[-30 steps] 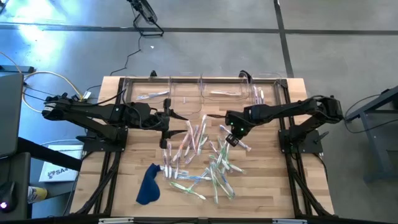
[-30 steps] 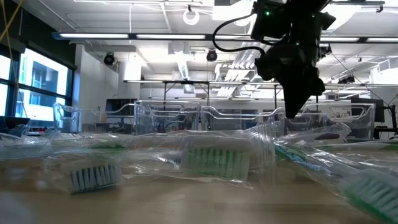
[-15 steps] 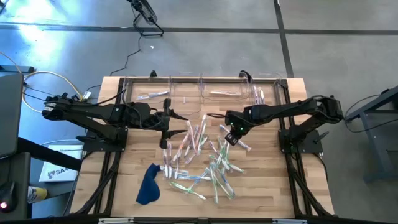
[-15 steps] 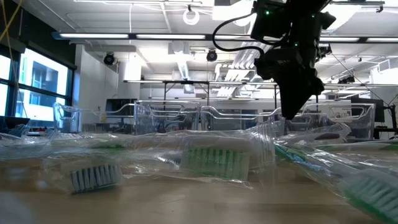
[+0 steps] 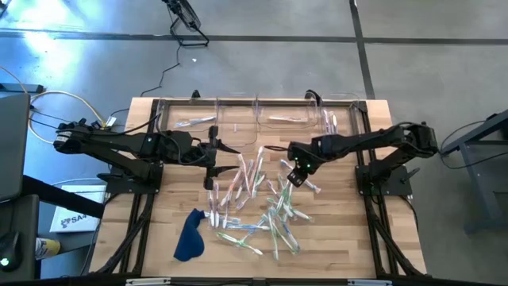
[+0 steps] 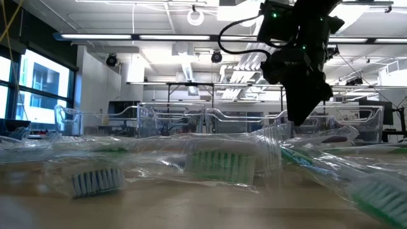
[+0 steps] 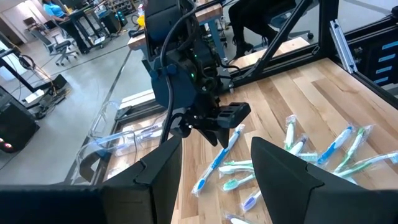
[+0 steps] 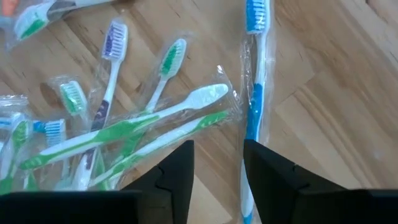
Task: Pick & Place Toothbrushes
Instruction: Put the blue toothbrush into the left transparent bin
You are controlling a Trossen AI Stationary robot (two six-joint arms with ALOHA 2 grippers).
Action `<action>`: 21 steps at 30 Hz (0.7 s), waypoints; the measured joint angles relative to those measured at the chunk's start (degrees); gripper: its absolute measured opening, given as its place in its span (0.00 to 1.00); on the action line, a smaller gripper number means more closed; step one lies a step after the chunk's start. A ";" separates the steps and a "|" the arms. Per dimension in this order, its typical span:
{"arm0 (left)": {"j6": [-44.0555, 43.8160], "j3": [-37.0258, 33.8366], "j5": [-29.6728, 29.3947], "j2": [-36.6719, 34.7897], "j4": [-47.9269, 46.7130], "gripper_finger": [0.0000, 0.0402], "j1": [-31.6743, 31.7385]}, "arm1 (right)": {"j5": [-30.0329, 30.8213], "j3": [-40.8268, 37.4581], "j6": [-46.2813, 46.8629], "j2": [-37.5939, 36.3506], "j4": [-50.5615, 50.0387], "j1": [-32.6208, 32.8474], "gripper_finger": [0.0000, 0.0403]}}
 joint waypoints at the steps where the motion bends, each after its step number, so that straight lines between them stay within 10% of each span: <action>1: 0.00 0.00 0.00 0.00 0.00 0.46 0.00 | -0.02 -0.66 0.20 0.00 0.90 0.00 0.33; 21: -0.02 0.00 0.00 0.00 0.00 0.46 -0.01 | 5.79 -2.21 2.34 0.00 3.92 -0.11 0.43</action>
